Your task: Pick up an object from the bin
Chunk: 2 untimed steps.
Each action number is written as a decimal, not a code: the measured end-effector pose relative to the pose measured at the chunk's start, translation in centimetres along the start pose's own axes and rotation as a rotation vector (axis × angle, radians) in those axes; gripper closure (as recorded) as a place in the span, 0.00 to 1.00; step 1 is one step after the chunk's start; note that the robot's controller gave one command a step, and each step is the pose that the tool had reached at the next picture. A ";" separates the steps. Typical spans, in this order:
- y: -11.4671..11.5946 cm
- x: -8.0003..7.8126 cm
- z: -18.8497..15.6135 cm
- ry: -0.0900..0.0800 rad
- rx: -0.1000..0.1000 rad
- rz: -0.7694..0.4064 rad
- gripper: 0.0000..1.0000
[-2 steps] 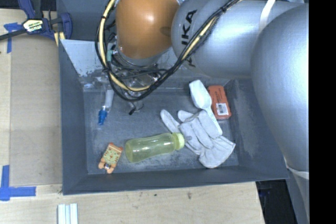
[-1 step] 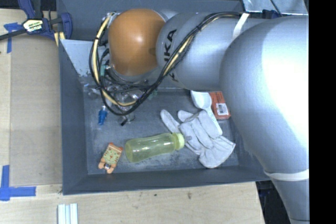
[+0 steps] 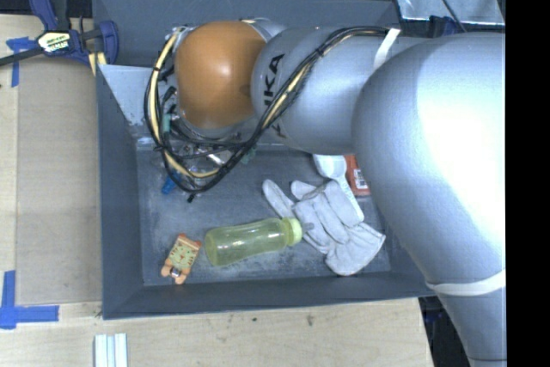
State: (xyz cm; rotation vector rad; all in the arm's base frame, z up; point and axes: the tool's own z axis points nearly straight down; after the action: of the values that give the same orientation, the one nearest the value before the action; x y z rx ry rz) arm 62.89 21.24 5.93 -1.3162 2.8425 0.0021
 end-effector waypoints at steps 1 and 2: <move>0.0 0.2 -0.5 0.000 0.000 -0.062 1.00; 0.0 0.2 -0.8 0.004 -0.001 -0.067 1.00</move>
Offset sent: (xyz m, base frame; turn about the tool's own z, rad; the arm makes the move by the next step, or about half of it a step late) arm 0.0001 0.0001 0.0258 0.0000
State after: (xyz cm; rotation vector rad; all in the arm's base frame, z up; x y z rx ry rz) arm 62.79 21.09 6.75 -1.4127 2.8003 0.0009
